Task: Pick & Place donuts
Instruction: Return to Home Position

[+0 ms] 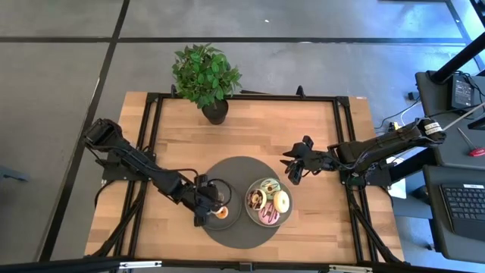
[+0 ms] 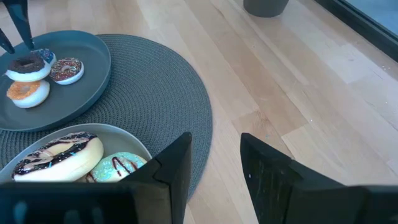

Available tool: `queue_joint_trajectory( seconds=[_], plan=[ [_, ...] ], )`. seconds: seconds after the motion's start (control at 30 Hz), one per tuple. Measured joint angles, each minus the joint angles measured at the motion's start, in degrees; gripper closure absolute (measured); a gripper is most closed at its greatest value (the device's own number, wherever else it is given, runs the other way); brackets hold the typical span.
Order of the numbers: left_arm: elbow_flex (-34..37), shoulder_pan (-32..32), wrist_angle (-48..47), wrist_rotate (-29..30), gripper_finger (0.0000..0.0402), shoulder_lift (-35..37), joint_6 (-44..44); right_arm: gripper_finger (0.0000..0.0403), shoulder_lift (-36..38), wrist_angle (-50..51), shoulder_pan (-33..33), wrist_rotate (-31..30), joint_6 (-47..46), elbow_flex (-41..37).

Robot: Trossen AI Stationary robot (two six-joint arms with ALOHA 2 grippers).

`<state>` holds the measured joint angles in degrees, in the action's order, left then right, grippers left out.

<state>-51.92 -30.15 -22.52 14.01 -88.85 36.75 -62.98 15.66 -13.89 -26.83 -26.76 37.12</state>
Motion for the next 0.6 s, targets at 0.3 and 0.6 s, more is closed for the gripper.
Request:
queue_joint_trajectory(
  seconds=[0.3, 0.6],
  plan=[
    [0.01, -1.09, -3.77, 4.43, 0.0302, 7.35, -1.50, 0.0264, 0.00, 0.24, 0.00, -0.02, 0.68, 0.00],
    [0.00, 2.86, 11.83, -1.09, 0.0295, 13.25, -22.84, 0.0264, 0.05, -0.16, -1.84, -0.04, 4.93, -0.17]
  ],
)
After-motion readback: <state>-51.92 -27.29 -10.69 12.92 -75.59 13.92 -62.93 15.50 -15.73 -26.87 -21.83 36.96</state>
